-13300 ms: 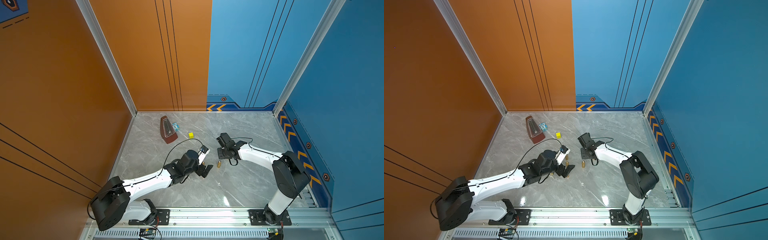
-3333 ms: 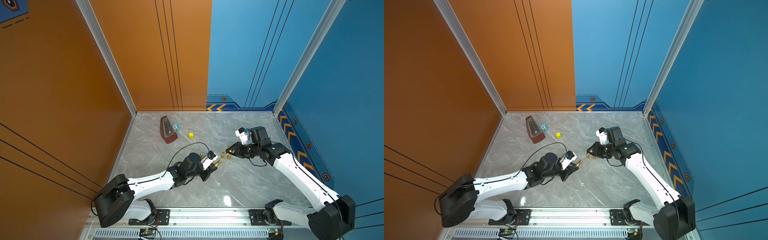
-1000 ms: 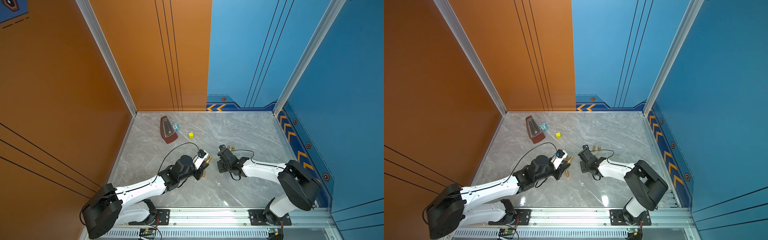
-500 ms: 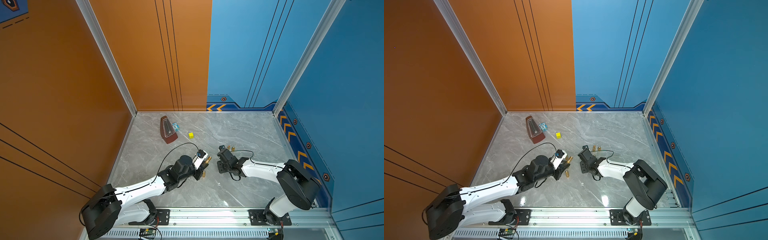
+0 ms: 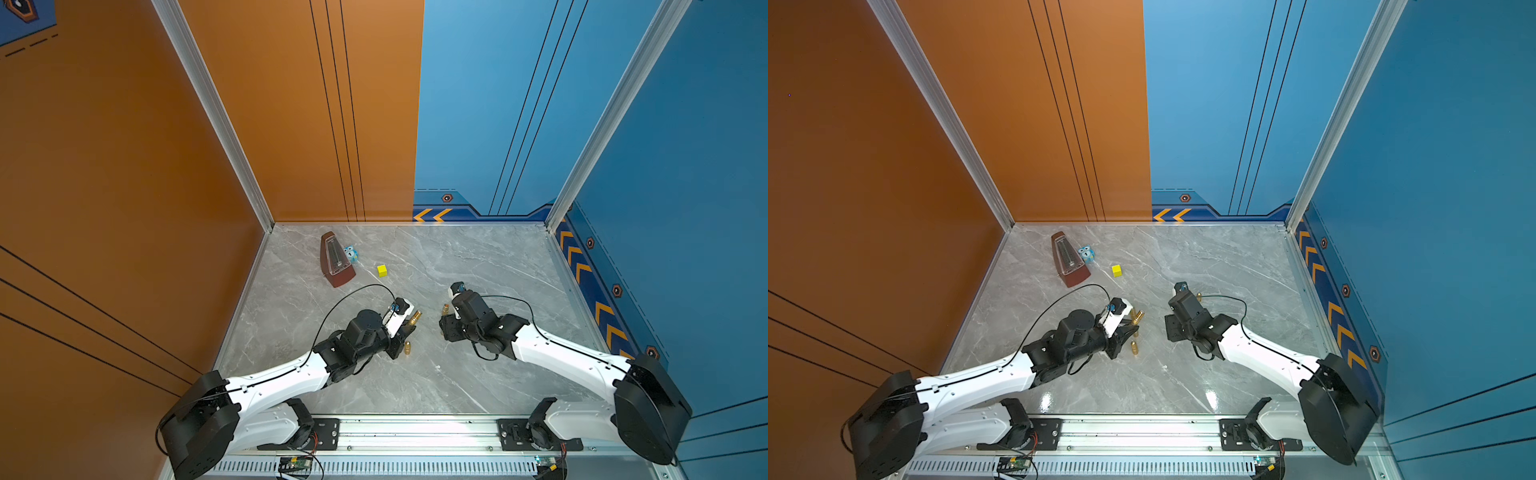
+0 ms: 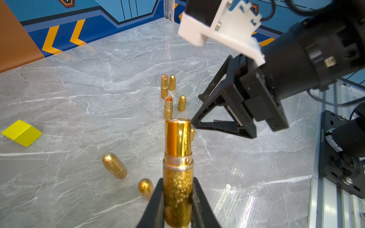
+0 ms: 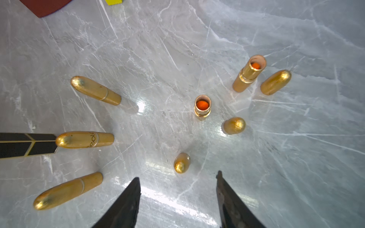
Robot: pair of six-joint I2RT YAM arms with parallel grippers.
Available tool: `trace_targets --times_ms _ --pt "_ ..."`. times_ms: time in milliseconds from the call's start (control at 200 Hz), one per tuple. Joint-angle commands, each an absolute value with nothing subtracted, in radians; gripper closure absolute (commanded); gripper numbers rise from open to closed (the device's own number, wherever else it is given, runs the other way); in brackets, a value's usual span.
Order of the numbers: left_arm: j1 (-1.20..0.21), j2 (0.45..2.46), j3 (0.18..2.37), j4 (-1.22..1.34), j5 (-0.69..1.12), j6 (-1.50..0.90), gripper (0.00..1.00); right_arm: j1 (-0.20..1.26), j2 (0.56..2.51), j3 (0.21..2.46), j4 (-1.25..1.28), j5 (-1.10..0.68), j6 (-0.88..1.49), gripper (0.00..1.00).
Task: Open the lipstick cap
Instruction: Place the cover at the center of the board, then place the lipstick at the center of the board.
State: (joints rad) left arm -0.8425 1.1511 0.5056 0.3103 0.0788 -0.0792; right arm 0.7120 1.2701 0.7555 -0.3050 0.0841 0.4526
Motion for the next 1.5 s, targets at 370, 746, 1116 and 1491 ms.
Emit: trace_targets --times_ms 370,746,1116,1491 --pt "-0.834 1.253 0.593 0.311 0.156 -0.069 1.0 0.52 1.094 0.855 -0.53 -0.464 0.524 0.28" --pt "-0.854 1.29 0.631 0.311 0.195 -0.055 1.0 0.525 1.165 0.892 -0.406 -0.601 0.625 0.25" --pt "-0.869 1.298 0.651 0.311 0.199 -0.047 1.0 0.569 1.253 0.925 -0.337 -0.611 0.663 0.39" --pt "-0.879 1.298 0.662 0.311 0.187 -0.039 1.0 0.6 1.316 0.926 -0.292 -0.632 0.678 0.61"
